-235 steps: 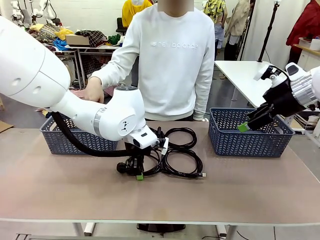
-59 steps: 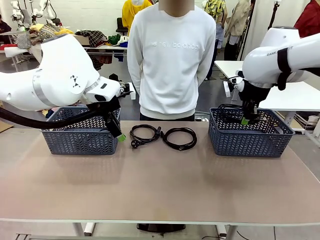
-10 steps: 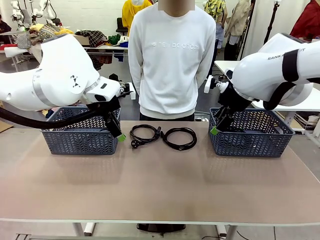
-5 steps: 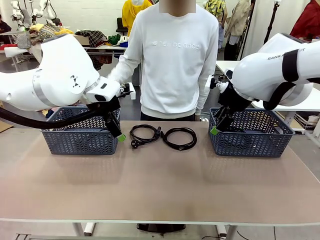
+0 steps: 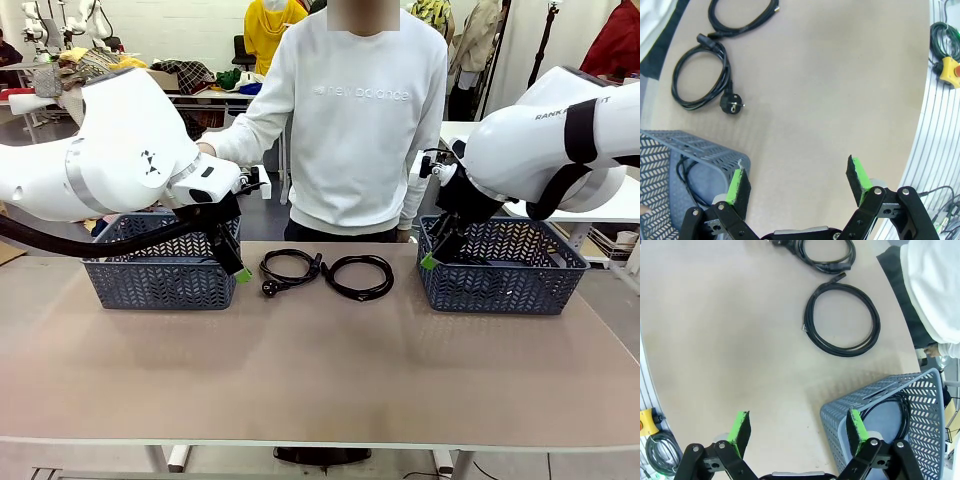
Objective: Organize the cables according to human instructions.
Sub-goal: Pick up a bundle of cables and place it in the basket indicated by the human.
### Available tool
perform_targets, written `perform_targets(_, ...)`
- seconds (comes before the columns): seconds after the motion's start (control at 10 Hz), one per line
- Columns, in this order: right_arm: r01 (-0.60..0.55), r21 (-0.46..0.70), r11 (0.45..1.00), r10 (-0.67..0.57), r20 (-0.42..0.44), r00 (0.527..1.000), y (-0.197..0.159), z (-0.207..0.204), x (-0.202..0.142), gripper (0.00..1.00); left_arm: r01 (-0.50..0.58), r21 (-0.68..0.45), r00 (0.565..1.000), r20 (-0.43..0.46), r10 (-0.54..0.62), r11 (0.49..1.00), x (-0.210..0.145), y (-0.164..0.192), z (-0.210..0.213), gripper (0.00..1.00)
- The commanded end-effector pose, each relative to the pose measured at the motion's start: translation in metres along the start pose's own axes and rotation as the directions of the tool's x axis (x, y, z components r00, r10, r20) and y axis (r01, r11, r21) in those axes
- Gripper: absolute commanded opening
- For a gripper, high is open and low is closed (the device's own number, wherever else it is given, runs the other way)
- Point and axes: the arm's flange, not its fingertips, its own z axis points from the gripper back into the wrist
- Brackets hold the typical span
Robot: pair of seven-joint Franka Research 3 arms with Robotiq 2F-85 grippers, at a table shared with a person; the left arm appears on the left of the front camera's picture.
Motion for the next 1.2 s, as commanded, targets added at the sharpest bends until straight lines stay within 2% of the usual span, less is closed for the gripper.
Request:
perform_targets(0.0, -0.001, -0.002, 1.000, 0.001, 0.000, 1.000, 0.000, 0.000, 0.001, 1.00, -0.005, 0.001, 1.000, -0.002, 0.005, 1.000, -0.002, 0.001, 0.001, 1.00)
perform_targets(0.8, -0.001, -0.002, 1.000, 0.001, 0.000, 1.000, 0.000, 0.000, 0.001, 1.00, 0.000, 0.000, 1.000, 0.000, 0.000, 1.000, 0.000, 0.000, 0.000, 1.00)
perform_targets(1.1, -0.001, -0.002, 1.000, 0.001, 0.000, 1.000, 0.000, 0.000, 0.001, 1.00, -0.003, 0.003, 0.992, -0.128, 0.003, 1.000, 0.048, 0.011, -0.010, 1.00)
